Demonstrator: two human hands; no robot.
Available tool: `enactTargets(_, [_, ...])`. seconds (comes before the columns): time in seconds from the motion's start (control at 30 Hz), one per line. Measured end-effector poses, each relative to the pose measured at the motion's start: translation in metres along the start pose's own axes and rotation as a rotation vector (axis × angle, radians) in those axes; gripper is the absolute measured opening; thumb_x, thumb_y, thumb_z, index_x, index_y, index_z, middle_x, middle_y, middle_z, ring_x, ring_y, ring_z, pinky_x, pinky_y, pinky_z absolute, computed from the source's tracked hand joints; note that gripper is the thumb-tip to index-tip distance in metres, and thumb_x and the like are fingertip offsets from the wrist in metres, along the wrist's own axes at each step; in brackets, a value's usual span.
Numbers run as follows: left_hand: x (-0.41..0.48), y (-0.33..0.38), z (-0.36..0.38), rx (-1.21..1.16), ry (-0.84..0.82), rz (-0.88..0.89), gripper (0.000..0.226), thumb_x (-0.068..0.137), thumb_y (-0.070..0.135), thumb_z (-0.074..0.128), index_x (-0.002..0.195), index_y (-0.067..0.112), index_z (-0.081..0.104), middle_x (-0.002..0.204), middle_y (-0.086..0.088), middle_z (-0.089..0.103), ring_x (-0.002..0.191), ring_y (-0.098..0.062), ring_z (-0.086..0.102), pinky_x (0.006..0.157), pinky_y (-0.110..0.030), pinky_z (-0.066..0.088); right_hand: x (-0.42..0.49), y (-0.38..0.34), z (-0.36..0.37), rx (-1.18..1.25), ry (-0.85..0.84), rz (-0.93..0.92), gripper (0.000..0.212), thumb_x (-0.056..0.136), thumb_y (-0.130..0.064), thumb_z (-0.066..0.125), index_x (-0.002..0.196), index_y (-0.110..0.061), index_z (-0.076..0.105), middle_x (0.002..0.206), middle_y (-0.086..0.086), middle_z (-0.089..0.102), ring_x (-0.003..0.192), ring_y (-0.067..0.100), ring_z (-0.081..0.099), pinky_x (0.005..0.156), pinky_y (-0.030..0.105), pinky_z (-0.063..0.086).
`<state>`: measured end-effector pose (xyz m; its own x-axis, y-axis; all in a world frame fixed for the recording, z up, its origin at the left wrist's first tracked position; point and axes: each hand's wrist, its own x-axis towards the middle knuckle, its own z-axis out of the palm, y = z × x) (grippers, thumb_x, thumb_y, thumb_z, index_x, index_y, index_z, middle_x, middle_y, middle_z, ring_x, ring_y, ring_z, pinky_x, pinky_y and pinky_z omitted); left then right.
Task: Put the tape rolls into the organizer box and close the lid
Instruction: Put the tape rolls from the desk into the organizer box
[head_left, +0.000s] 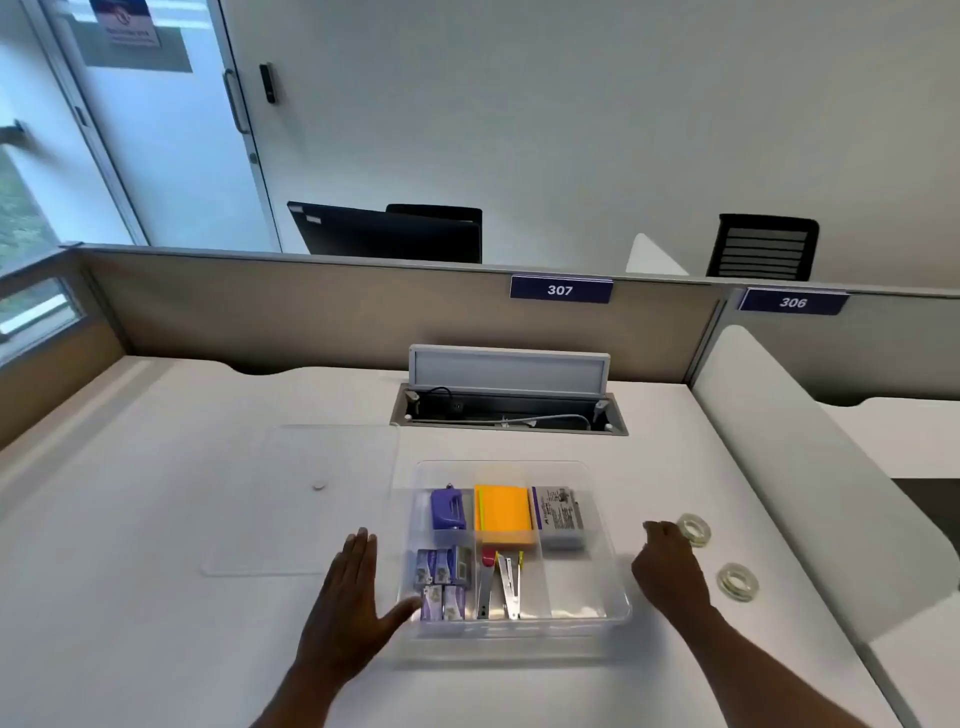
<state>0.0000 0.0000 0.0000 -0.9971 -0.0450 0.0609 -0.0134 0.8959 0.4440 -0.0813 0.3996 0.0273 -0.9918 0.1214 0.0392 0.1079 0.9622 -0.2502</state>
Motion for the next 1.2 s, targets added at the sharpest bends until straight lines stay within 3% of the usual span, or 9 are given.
enactTargets(0.03, [-0.004,-0.003,0.003,-0.013,-0.02,-0.008,0.113,0.068,0.091,0.023,0.146,0.015,-0.007,0.153,0.003,-0.011,0.142,-0.011,-0.009,0.116,-0.032,0.006,0.002,0.001,0.001,0.056,-0.038,0.065,0.044,0.085,0.001,0.032,0.125,0.003,0.05,0.121,0.022,0.055,0.11,0.039,0.055,0.084,0.04,0.048])
enactTargets(0.17, [-0.018,-0.009,0.015,0.022,-0.116,-0.004,0.118,0.064,0.094,0.023,0.14,0.014,-0.018,0.152,0.003,-0.018,0.142,-0.01,-0.014,0.117,-0.029,-0.002,-0.002,-0.001,0.007,0.058,-0.15,0.006,0.04,0.092,-0.012,0.046,0.132,-0.006,0.047,0.129,0.017,0.052,0.118,0.034,0.052,0.099,0.04,0.044])
enactTargets(0.3, [-0.023,-0.017,0.02,0.049,-0.204,0.042,0.126,0.061,0.095,0.029,0.145,0.009,-0.007,0.151,-0.002,-0.018,0.143,-0.016,-0.012,0.105,-0.013,-0.025,-0.005,-0.001,0.01,0.054,-0.175,0.029,0.039,0.093,-0.019,0.048,0.131,-0.007,0.048,0.129,0.017,0.052,0.117,0.035,0.052,0.098,0.041,0.045])
enactTargets(0.4, [-0.026,-0.018,0.021,0.107,-0.308,0.056,0.12,0.065,0.092,0.031,0.14,-0.001,0.032,0.151,-0.017,0.027,0.139,-0.031,0.029,0.11,-0.019,-0.014,-0.007,0.002,0.007,0.039,-0.228,0.043,0.043,0.092,-0.022,0.05,0.133,-0.008,0.046,0.133,0.016,0.049,0.121,0.034,0.05,0.101,0.04,0.043])
enactTargets(0.47, [-0.026,-0.019,0.025,0.152,-0.334,0.045,0.111,0.067,0.09,0.034,0.134,0.001,0.045,0.144,-0.017,0.043,0.131,-0.032,0.042,0.112,-0.025,-0.005,-0.007,0.005,0.006,0.016,-0.252,0.059,0.045,0.092,-0.025,0.051,0.134,-0.01,0.044,0.136,0.014,0.048,0.124,0.033,0.047,0.104,0.038,0.041])
enactTargets(0.63, [-0.027,-0.023,0.028,0.151,-0.322,0.053,0.108,0.069,0.088,0.038,0.138,0.006,0.04,0.149,-0.014,0.035,0.136,-0.029,0.034,0.112,-0.027,-0.005,-0.005,0.005,0.005,0.001,-0.291,0.06,0.049,0.087,-0.015,0.052,0.135,-0.011,0.044,0.138,0.013,0.045,0.126,0.031,0.045,0.105,0.037,0.04])
enactTargets(0.8, [-0.028,-0.017,0.025,0.182,-0.31,0.073,0.11,0.066,0.091,0.037,0.138,0.008,0.041,0.149,-0.015,0.035,0.136,-0.031,0.035,0.111,-0.027,-0.006,-0.005,0.006,0.011,-0.136,-0.194,0.049,0.053,0.083,-0.012,0.051,0.135,-0.012,0.044,0.143,0.015,0.041,0.132,0.031,0.04,0.109,0.035,0.035])
enactTargets(1.0, [-0.022,-0.005,0.038,0.14,-0.188,0.01,0.128,0.052,0.101,0.027,0.149,0.02,0.004,0.156,-0.004,-0.013,0.141,-0.02,-0.02,0.106,-0.029,-0.029,-0.001,0.009,0.01,-0.255,-0.225,0.008,0.035,0.089,-0.011,0.039,0.123,-0.015,0.05,0.119,0.008,0.053,0.108,0.027,0.054,0.093,0.033,0.047])
enactTargets(1.2, [-0.02,-0.007,0.04,0.153,-0.185,-0.024,0.129,0.05,0.102,0.026,0.149,0.021,0.001,0.156,-0.003,-0.014,0.142,-0.017,-0.018,0.106,-0.029,-0.029,0.001,0.001,0.004,-0.135,-0.131,0.075,0.04,0.085,-0.015,0.052,0.125,-0.011,0.05,0.116,0.014,0.051,0.103,0.035,0.059,0.086,0.039,0.051])
